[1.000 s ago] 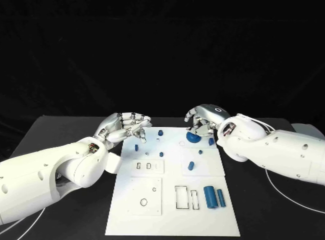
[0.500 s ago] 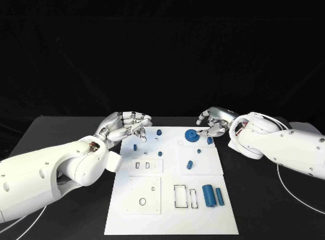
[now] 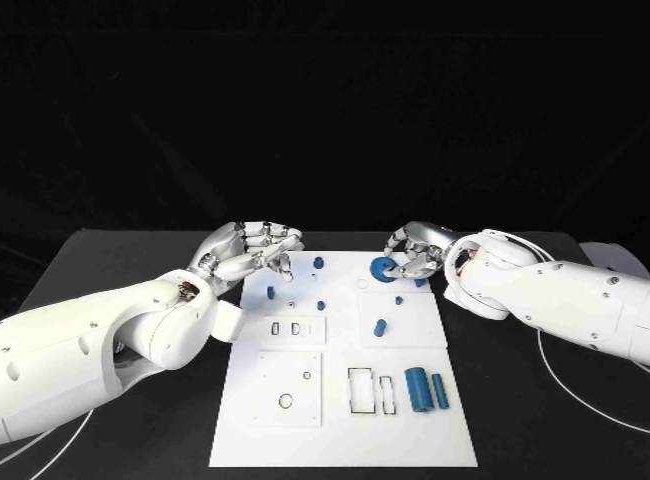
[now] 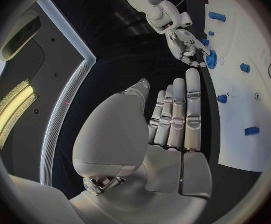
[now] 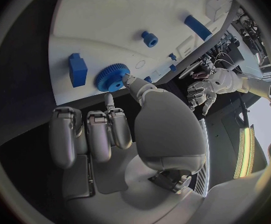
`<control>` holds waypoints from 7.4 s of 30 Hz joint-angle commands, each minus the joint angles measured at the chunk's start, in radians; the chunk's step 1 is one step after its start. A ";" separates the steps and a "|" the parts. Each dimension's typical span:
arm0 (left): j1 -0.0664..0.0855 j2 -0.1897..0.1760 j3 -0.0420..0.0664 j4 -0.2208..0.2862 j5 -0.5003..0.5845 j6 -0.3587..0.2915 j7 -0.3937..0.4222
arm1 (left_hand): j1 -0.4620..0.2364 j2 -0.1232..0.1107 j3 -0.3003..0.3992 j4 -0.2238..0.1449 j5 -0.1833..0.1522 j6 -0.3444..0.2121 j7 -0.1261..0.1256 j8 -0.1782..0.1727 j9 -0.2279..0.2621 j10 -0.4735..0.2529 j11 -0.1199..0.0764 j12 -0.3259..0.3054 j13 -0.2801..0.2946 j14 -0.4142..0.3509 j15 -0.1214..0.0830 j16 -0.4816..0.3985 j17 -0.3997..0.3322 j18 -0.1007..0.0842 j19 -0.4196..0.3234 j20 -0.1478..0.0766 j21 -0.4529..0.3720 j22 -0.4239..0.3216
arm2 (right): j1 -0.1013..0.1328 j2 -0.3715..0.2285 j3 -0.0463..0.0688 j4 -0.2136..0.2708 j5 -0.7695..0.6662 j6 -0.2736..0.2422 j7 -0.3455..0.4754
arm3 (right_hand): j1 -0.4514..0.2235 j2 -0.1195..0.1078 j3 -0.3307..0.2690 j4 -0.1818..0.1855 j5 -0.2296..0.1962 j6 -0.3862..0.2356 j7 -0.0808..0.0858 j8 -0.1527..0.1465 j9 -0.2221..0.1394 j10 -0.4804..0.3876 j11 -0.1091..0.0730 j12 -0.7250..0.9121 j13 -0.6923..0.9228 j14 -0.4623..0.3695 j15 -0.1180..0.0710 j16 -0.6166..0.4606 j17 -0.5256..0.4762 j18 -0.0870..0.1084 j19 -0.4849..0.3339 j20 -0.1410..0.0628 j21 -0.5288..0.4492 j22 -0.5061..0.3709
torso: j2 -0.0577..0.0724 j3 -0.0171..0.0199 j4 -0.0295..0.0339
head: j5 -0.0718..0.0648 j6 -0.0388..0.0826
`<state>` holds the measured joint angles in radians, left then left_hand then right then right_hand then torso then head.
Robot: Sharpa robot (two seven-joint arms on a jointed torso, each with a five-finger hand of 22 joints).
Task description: Assemble the parts on the task board
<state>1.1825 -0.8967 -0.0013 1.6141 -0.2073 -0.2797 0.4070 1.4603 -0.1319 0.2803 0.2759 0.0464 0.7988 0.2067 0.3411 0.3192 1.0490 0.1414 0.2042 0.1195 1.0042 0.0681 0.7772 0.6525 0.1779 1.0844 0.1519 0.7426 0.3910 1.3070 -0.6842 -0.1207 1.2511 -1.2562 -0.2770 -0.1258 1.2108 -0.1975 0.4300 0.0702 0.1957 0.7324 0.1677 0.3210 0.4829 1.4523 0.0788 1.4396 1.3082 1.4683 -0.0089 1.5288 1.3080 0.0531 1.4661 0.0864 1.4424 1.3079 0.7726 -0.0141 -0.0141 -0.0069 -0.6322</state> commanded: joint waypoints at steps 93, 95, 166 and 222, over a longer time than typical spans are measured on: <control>0.001 0.010 0.001 -0.016 0.004 0.026 -0.005 | -0.005 0.007 0.008 0.000 0.004 -0.007 0.001 -0.001 0.005 -0.005 0.000 0.001 0.000 -0.010 0.002 0.002 0.002 0.004 -0.014 0.001 0.011 0.006 | -0.064 0.264 -0.009 -0.015 -0.363 -0.170 -0.075 | 0.031 0.035 0.083 -0.020 -0.022 0.119 -0.032 0.057 0.014 0.032 -0.029 0.033 0.150 0.087 -0.016 0.018 0.188 -0.016 0.048 -0.011 0.024 0.100 | 0.002 0.0002 -0.0008 | 0.017 -0.009; 0.001 0.010 0.001 -0.016 0.004 0.026 -0.005 | -0.005 0.007 0.008 0.000 0.004 -0.007 0.001 -0.001 0.005 -0.005 0.000 0.001 0.000 -0.010 0.002 0.002 0.002 0.004 -0.014 0.001 0.011 0.006 | -0.064 0.267 -0.009 -0.018 -0.363 -0.171 -0.075 | 0.028 0.033 0.084 -0.020 -0.022 0.114 -0.030 0.052 0.012 0.028 -0.027 0.030 0.146 0.087 -0.015 0.017 0.187 -0.015 0.047 -0.010 0.021 0.097 | 0.002 0.0011 -0.0009 | 0.017 -0.009; 0.000 0.010 0.000 -0.043 0.008 0.034 -0.005 | -0.005 0.006 0.009 0.000 0.004 -0.007 0.001 0.000 0.007 -0.005 0.000 0.002 0.000 -0.011 0.003 0.002 0.002 0.004 -0.019 0.002 0.017 0.009 | -0.043 -0.215 0.003 0.049 0.059 -0.016 0.294 | 0.060 0.000 0.034 -0.021 -0.029 0.052 -0.009 -0.140 0.001 -0.008 -0.006 -0.008 0.108 0.090 0.005 0.023 0.205 -0.018 0.048 0.010 0.028 0.118 | -0.007 0.0025 -0.0197 | -0.015 -0.010; -0.001 0.009 0.000 -0.046 0.008 0.035 -0.008 | -0.005 0.006 0.009 0.000 0.004 -0.007 0.001 0.000 0.007 -0.005 0.000 0.002 0.000 -0.011 0.003 0.002 0.002 0.004 -0.019 0.002 0.017 0.009 | -0.070 -0.119 0.001 -0.019 0.060 0.002 0.268 | 0.061 0.038 0.060 -0.023 -0.033 0.166 -0.017 -0.113 0.021 0.011 -0.014 0.011 0.127 0.091 -0.003 0.025 0.210 -0.020 0.051 0.003 0.031 0.125 | -0.009 0.0050 -0.0241 | 0.002 -0.023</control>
<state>1.1815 -0.8894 -0.0016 1.5669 -0.2034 -0.2611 0.3931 1.4603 -0.1319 0.2859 0.2759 0.0465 0.7988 0.2066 0.3411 0.3252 1.0491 0.1414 0.2042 0.1195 1.0006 0.0717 0.7772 0.6532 0.1779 1.0738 0.1554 0.7534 0.3987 1.2381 -0.8042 -0.1192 1.2333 -1.1909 -0.2976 0.1485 1.2727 -0.1724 0.4844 0.0467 0.1661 0.8932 0.1503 0.2009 0.5031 1.4561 0.0678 1.4474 1.3074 1.4647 -0.0058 1.5481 1.3075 0.0535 1.4645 0.0948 1.4694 1.3078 0.7638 -0.0091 -0.0379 -0.0046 -0.6548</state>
